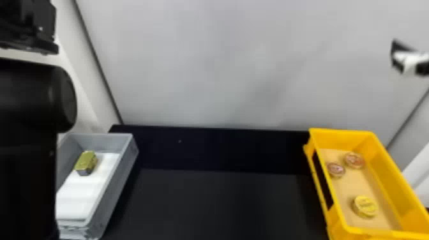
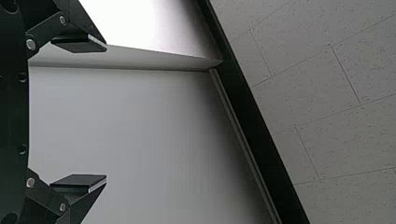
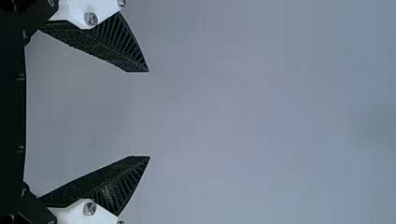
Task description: Pick up the round yellow can and place it in the yellow rectangular box
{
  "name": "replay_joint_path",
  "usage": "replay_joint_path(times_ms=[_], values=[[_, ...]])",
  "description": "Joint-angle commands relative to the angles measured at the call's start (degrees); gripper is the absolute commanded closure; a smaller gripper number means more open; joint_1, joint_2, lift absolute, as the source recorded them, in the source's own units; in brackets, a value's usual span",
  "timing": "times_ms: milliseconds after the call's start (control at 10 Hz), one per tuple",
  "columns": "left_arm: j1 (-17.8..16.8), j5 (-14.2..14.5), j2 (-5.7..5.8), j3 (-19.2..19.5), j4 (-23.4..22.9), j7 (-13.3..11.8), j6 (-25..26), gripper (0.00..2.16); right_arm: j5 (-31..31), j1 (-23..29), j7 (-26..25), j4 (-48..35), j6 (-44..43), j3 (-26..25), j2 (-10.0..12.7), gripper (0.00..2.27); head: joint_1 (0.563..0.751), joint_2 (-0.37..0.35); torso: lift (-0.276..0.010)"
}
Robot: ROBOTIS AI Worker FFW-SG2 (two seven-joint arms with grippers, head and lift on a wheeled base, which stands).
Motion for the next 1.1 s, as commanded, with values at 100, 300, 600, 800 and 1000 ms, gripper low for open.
replay_joint_path(times_ms=[100, 300, 600, 800, 1000], values=[[-0.3, -0.1, 0.36, 0.0, -0.1, 0.0, 0.2, 0.27, 9.2, -9.2, -1.8, -10.5, -4.2, 3.6, -0.1, 0.15, 0.663, 0.054, -0.01], [-0.2, -0.1, 0.63, 0.1, -0.1, 0.0, 0.2, 0.26, 12.1, -16.4, -3.4, -13.0, -8.1, 6.3, -0.4, 0.15, 0.663, 0.054, -0.01], [0.1, -0.1, 0.89, 0.5, -0.3, 0.0, 0.2, 0.26, 10.5, -22.9, -12.7, -15.9, -15.1, 15.4, -1.1, 0.15, 0.663, 0.054, -0.01], [0.4, -0.1, 0.98, 0.8, -0.3, 0.1, 0.0, 0.26, 9.0, -24.4, -17.7, -14.9, -25.1, 18.7, -1.5, 0.15, 0.663, 0.054, -0.01], [0.6, -0.1, 0.89, 1.0, -0.3, 0.1, -0.1, 0.26, 9.2, -24.0, -18.6, -13.8, -26.3, 19.6, -1.8, 0.15, 0.663, 0.054, -0.01]])
